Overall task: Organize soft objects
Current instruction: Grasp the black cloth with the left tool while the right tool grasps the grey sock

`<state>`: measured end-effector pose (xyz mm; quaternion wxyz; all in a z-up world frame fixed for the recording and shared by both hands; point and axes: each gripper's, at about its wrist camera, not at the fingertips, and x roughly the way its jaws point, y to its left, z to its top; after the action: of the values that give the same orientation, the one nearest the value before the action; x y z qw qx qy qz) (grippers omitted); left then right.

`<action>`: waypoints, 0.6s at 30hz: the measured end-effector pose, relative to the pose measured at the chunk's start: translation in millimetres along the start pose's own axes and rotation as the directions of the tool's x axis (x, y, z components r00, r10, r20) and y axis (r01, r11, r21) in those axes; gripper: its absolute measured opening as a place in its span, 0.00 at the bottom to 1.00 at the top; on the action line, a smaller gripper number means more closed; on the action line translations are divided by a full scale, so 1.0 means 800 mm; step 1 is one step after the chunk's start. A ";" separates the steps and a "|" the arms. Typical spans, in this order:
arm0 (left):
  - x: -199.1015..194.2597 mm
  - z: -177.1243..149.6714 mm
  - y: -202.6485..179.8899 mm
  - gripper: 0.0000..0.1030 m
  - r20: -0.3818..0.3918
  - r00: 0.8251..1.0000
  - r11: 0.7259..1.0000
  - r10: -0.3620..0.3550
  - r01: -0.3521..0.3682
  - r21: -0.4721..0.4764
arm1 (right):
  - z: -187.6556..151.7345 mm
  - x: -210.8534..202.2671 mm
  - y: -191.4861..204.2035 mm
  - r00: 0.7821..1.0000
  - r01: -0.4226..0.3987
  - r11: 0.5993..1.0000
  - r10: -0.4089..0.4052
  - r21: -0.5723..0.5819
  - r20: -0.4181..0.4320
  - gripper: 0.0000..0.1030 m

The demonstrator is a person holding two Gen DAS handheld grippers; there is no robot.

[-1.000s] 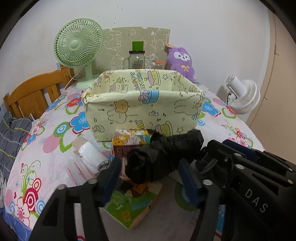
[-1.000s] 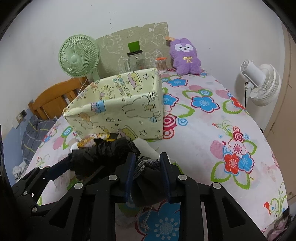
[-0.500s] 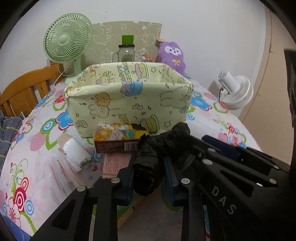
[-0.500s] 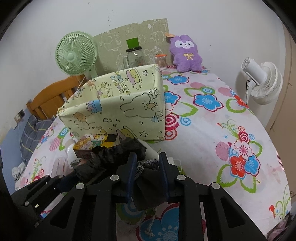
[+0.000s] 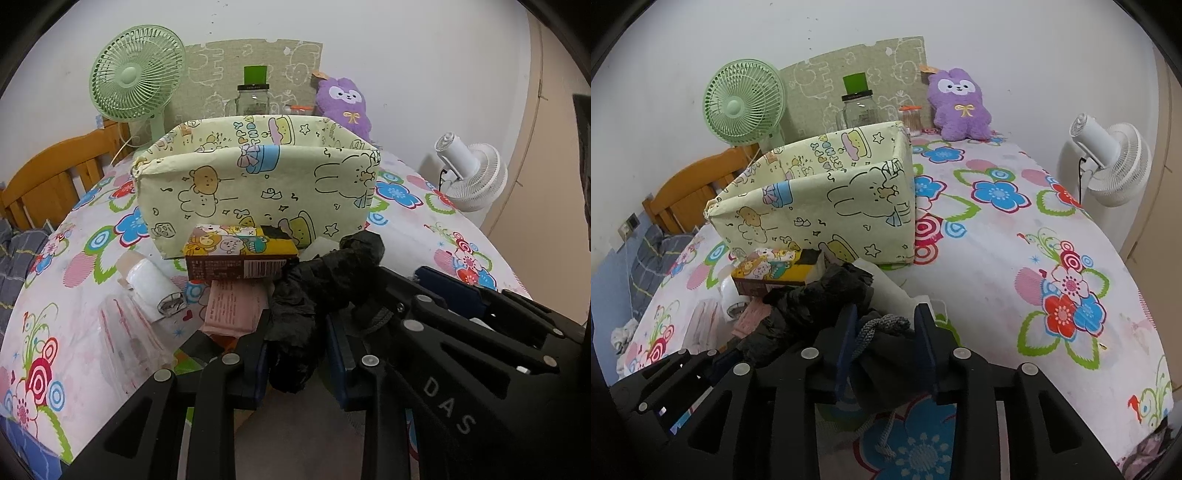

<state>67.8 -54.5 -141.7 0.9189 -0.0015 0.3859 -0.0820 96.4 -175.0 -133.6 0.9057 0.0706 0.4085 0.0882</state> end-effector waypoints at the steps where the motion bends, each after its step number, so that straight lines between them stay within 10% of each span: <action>1: -0.001 -0.001 -0.001 0.26 0.001 1.000 1.000 0.003 -0.003 0.001 | -0.001 -0.002 -0.001 1.000 0.003 1.000 -0.003 0.000 -0.001 0.45; 3: -0.003 -0.003 -0.003 0.26 0.004 1.000 1.000 0.010 -0.011 0.006 | -0.003 -0.003 -0.004 1.000 0.016 1.000 -0.016 0.006 -0.008 0.61; 8: -0.008 -0.011 -0.007 0.26 -0.002 1.000 1.000 0.013 -0.013 0.013 | -0.011 -0.005 -0.012 1.000 0.001 0.999 0.000 0.032 -0.026 0.62; 18: -0.015 -0.012 -0.009 0.24 0.009 1.000 1.000 0.004 -0.004 0.001 | -0.016 -0.015 -0.002 0.999 -0.022 0.999 0.023 0.044 -0.026 0.43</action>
<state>51.6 -59.0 -139.1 0.9208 -0.0008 0.3816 -0.0803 79.4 -178.6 -133.7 0.8973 0.0937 0.4217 0.0906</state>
